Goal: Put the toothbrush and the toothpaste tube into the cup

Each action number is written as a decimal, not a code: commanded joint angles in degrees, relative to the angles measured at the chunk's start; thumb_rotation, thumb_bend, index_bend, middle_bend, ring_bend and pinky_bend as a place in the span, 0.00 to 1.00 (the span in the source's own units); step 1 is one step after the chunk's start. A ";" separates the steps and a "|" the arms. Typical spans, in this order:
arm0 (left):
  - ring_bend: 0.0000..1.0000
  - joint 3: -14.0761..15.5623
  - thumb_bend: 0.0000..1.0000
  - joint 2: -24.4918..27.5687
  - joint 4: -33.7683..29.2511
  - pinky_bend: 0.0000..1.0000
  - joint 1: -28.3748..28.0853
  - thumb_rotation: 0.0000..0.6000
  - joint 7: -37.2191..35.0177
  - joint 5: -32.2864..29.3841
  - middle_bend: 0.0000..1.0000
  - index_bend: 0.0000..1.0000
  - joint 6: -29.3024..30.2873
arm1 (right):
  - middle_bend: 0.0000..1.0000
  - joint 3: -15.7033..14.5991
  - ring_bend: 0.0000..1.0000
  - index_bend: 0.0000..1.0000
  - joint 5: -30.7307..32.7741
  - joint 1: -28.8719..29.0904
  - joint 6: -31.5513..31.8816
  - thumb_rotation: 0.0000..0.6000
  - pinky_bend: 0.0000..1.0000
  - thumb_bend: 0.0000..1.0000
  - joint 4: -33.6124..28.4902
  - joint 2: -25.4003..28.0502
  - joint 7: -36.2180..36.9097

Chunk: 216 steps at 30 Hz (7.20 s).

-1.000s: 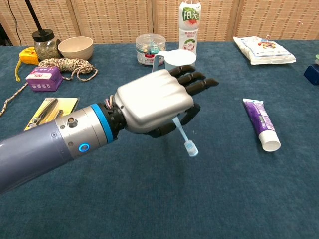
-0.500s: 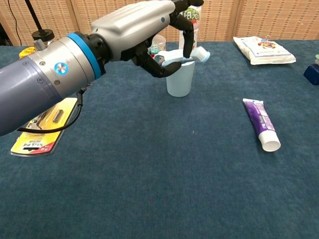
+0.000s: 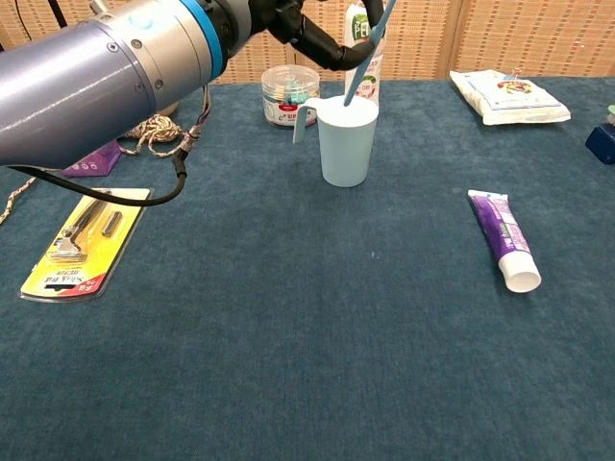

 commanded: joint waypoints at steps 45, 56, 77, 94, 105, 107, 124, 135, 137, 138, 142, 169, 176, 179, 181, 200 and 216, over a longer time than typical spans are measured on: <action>0.00 -5.85 0.40 -8.93 24.02 0.00 -11.64 1.00 -10.73 -15.90 0.00 0.44 -7.35 | 0.00 0.19 0.00 0.00 2.03 1.22 -2.97 1.00 0.00 0.00 1.15 -0.24 1.37; 0.00 -5.55 0.40 -8.97 24.68 0.00 -11.40 1.00 -12.63 -15.41 0.00 0.24 -7.21 | 0.00 0.09 0.00 0.00 2.09 1.35 -3.20 1.00 0.00 0.00 1.14 -0.28 1.30; 0.00 11.11 0.37 16.51 -6.18 0.00 8.26 1.00 2.70 4.67 0.00 0.00 12.46 | 0.00 -1.59 0.00 0.00 -2.38 2.89 -5.02 1.00 0.00 0.00 4.35 0.58 4.45; 0.00 27.27 0.37 42.07 -17.41 0.00 32.96 1.00 1.56 11.45 0.00 0.00 28.99 | 0.00 -5.71 0.00 0.00 -21.60 15.20 -10.03 1.00 0.00 0.00 18.68 -1.28 10.93; 0.00 30.65 0.37 42.15 -8.85 0.00 41.02 1.00 -7.35 17.57 0.00 0.00 33.78 | 0.00 -9.35 0.00 0.03 -31.45 26.38 -15.80 1.00 0.00 0.00 25.99 -6.08 12.95; 0.00 30.60 0.37 41.82 -8.01 0.00 41.47 1.00 -8.19 18.13 0.00 0.00 33.91 | 0.00 -9.64 0.00 0.05 -31.96 27.50 -16.35 1.00 0.00 0.00 26.87 -6.70 12.95; 0.00 28.72 0.37 41.24 -6.60 0.00 42.68 1.00 -9.24 19.93 0.00 0.00 31.21 | 0.03 -13.30 0.00 0.17 -34.58 36.74 -20.57 1.00 0.12 0.13 34.49 -14.77 13.49; 0.00 27.69 0.37 41.68 -6.32 0.00 42.98 1.00 -10.06 19.82 0.00 0.00 29.60 | 0.11 -14.50 0.01 0.29 -32.58 39.35 -23.45 1.00 0.15 0.23 39.40 -18.64 12.70; 0.00 27.50 0.37 41.75 -6.29 0.00 43.05 1.00 -10.28 19.95 0.00 0.00 29.43 | 0.15 -14.89 0.04 0.31 -32.15 39.53 -23.19 1.00 0.17 0.24 40.40 -19.34 13.64; 0.00 27.45 0.37 41.79 -6.27 0.00 43.09 1.00 -10.41 19.99 0.00 0.00 29.33 | 0.16 -15.06 0.05 0.33 -32.12 39.59 -22.84 1.00 0.18 0.25 40.93 -19.71 13.94; 0.00 27.24 0.37 42.03 -6.23 0.00 43.13 1.00 -10.93 20.07 0.00 0.00 28.84 | 0.25 -15.71 0.13 0.39 -32.30 39.56 -20.68 1.00 0.25 0.27 42.93 -21.12 14.88; 0.00 26.36 0.37 42.60 -6.28 0.00 43.35 1.00 -12.31 21.03 0.00 0.00 26.61 | 0.50 -15.02 0.38 0.64 -25.67 36.59 -8.05 1.00 0.55 0.42 46.53 -25.06 28.92; 0.00 26.39 0.37 42.78 -6.34 0.00 43.38 1.00 -12.65 21.56 0.00 0.00 26.16 | 0.50 -9.79 0.38 0.64 -17.19 36.89 -10.26 1.00 0.55 0.43 28.80 -17.88 35.62; 0.00 26.31 0.37 42.84 -6.31 0.00 43.42 1.00 -12.88 21.66 0.00 0.00 26.11 | 0.51 -6.98 0.38 0.64 -13.34 37.55 -12.40 1.00 0.55 0.44 21.38 -14.98 35.96; 0.00 26.31 0.37 42.91 -6.27 0.00 43.42 1.00 -13.08 21.79 0.00 0.00 25.99 | 0.51 -5.29 0.38 0.64 -11.33 38.08 -13.88 1.00 0.55 0.44 18.36 -13.85 34.63; 0.00 26.10 0.37 43.70 -4.93 0.00 43.79 1.00 -16.67 22.83 0.00 0.00 26.36 | 0.51 10.81 0.38 0.64 5.80 44.59 -22.44 1.00 0.55 0.44 6.73 -14.06 21.26; 0.00 25.92 0.37 44.12 -4.13 0.00 43.56 1.00 -18.44 22.86 0.00 0.00 25.56 | 0.51 13.60 0.38 0.64 14.01 47.70 -27.70 1.00 0.55 0.44 14.10 -21.61 14.43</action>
